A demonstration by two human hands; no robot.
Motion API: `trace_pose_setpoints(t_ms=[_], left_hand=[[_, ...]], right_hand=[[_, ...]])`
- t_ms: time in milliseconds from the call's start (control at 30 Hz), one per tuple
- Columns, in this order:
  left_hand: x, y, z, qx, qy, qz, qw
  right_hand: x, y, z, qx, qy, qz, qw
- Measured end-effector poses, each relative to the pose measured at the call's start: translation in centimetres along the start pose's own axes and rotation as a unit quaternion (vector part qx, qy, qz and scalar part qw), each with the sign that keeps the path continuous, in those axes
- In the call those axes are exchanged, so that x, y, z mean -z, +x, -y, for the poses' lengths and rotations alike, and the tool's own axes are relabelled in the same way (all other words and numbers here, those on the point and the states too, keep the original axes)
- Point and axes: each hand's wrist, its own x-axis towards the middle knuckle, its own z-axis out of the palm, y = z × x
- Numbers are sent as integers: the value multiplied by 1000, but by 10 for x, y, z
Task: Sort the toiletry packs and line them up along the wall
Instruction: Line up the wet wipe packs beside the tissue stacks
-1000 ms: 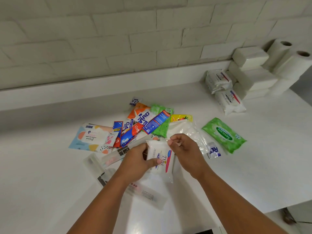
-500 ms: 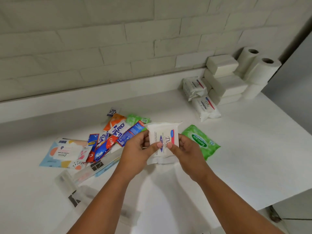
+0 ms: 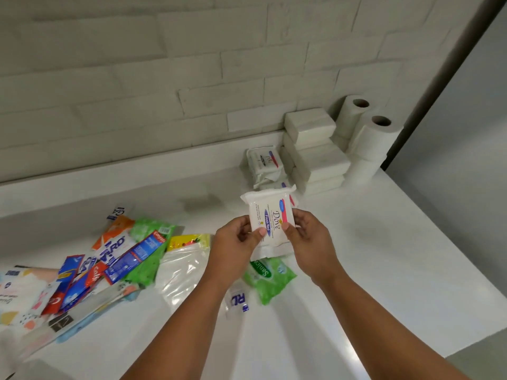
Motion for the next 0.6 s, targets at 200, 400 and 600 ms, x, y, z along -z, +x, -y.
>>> trace_pose_setpoints(t_ms=[200,400,600], left_hand=[[-51,49,10,-11,47,-82,995],[-75,87,9,14,107,-139,984],[-83,105,14,47,128,-171,976]], right_hand=[[32,67,-14,1,-88,-13,996],[30,108,-26,14,-178,-3,984],[28,124,-39,-2,-192,28,981]])
